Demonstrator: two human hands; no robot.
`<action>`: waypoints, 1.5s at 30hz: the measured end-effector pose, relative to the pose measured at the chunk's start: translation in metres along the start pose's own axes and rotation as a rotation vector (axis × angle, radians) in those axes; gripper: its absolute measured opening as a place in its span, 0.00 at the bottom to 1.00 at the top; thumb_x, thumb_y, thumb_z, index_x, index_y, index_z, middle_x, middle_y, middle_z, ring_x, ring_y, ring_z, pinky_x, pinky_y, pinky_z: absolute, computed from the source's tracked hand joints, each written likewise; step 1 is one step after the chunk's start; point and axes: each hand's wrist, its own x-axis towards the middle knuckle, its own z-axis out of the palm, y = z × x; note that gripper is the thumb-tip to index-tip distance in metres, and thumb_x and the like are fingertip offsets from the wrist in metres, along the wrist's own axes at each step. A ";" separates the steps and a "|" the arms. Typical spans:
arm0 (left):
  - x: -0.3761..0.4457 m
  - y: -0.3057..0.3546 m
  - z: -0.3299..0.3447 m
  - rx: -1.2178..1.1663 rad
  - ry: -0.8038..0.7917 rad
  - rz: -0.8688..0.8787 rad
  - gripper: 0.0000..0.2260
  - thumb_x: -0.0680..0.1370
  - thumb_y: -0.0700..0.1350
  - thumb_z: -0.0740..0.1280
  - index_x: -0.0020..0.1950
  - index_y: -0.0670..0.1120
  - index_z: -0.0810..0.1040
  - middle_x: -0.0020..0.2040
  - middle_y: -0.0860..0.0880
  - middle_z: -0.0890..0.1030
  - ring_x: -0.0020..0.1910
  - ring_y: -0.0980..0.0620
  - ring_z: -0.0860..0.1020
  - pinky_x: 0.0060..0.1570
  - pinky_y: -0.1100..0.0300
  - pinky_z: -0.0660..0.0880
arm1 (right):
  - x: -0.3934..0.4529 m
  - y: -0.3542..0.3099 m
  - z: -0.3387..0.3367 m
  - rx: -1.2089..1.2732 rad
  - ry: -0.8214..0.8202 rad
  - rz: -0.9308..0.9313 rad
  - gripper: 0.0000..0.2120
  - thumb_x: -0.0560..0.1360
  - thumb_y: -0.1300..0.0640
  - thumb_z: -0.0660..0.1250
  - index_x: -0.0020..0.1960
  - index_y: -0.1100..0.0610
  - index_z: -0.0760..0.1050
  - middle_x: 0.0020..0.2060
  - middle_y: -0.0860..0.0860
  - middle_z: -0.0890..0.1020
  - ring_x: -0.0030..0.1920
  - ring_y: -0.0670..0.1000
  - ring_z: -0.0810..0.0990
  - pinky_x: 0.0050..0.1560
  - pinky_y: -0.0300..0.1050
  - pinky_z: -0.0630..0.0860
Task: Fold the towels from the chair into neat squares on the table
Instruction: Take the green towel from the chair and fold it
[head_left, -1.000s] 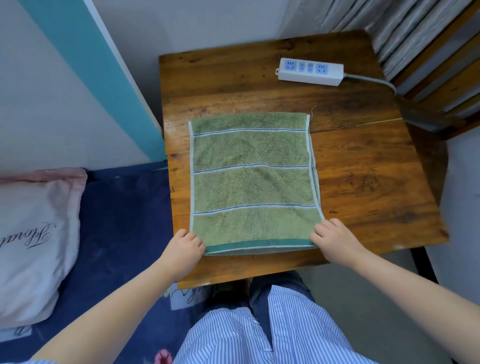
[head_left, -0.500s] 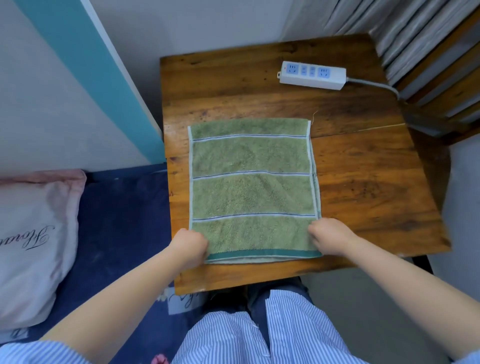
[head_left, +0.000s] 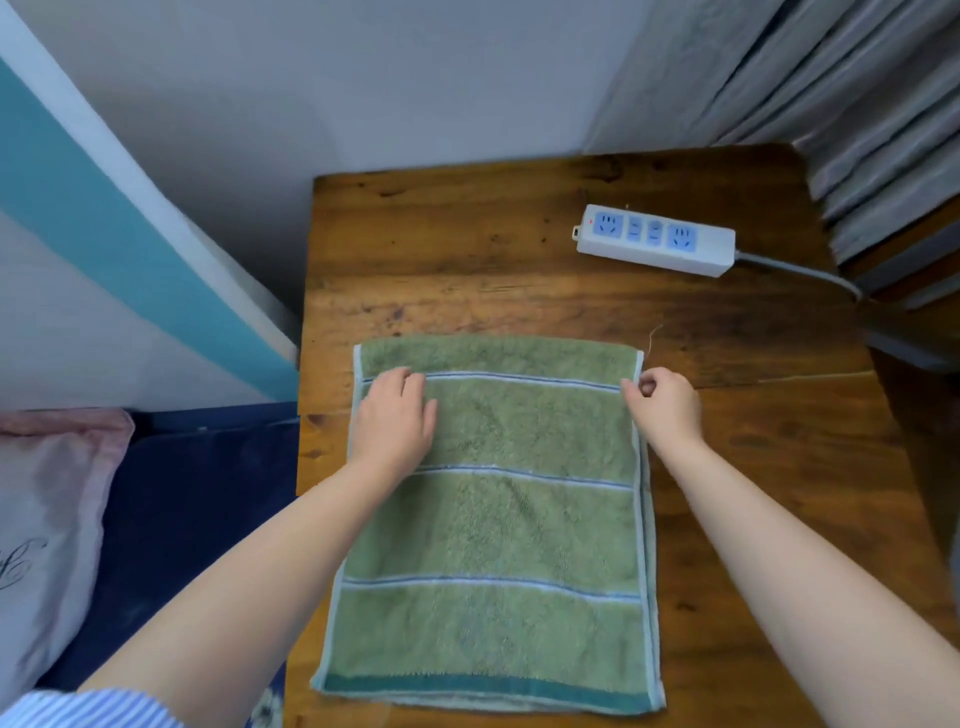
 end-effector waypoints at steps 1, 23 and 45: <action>0.009 0.002 0.001 -0.003 -0.002 -0.018 0.20 0.81 0.47 0.56 0.70 0.40 0.66 0.71 0.43 0.66 0.71 0.45 0.63 0.69 0.53 0.62 | 0.009 0.000 0.003 0.030 -0.003 0.038 0.15 0.76 0.53 0.62 0.54 0.64 0.75 0.55 0.61 0.78 0.56 0.59 0.75 0.50 0.45 0.69; 0.023 0.013 0.033 0.029 -0.018 0.067 0.27 0.78 0.54 0.51 0.73 0.39 0.62 0.76 0.40 0.58 0.76 0.42 0.54 0.73 0.48 0.45 | 0.033 0.000 0.011 -0.105 0.088 -0.150 0.17 0.80 0.56 0.56 0.64 0.66 0.64 0.41 0.62 0.81 0.44 0.62 0.80 0.49 0.55 0.73; -0.041 0.072 0.086 0.218 -0.188 0.203 0.40 0.73 0.66 0.28 0.72 0.49 0.64 0.74 0.45 0.60 0.72 0.42 0.64 0.68 0.49 0.38 | -0.072 0.052 0.027 -0.042 0.058 0.057 0.09 0.75 0.59 0.64 0.46 0.65 0.78 0.52 0.59 0.77 0.57 0.59 0.70 0.56 0.49 0.62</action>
